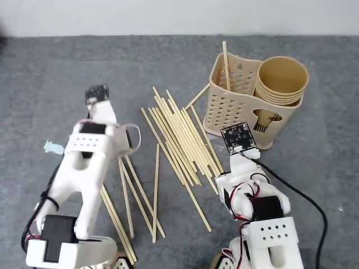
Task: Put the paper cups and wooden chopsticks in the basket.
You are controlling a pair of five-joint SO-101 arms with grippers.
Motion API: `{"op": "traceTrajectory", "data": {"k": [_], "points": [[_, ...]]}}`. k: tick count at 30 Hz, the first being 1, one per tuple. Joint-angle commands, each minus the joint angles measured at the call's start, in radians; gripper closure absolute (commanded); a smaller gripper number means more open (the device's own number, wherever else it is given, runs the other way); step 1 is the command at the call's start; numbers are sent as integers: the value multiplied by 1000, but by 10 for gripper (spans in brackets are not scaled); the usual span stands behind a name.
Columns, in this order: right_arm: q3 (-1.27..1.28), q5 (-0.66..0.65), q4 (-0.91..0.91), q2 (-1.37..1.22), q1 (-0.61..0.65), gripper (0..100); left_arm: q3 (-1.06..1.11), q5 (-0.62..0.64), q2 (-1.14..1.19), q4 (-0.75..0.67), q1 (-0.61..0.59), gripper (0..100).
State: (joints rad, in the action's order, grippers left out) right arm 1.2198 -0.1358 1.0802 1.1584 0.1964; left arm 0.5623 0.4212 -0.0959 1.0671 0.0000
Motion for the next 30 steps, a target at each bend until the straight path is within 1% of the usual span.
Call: {"op": "traceTrajectory", "data": {"k": [1,5,8,10,12,15,19,21,27,30], "points": [[-9,0,-16,21,2,966,-232,41,-15,98,9,988],[-9,0,-18,21,2,966,-473,94,-15,158,41,988],[-9,0,-18,21,2,966,-624,144,-8,152,95,988],[-8,0,-19,21,2,966,-700,178,-5,115,132,988],[-8,0,-19,21,2,966,-754,210,-8,46,167,988],[-8,0,-19,21,2,966,-811,247,-6,-103,196,988],[-8,0,-19,21,2,966,-819,265,-6,-330,227,988],[-8,0,-19,21,2,966,-819,265,-5,-419,252,988],[-6,0,-19,21,2,966,-816,262,-2,-615,307,988],[-6,0,-19,21,2,966,-820,259,41,-706,321,988]]}}
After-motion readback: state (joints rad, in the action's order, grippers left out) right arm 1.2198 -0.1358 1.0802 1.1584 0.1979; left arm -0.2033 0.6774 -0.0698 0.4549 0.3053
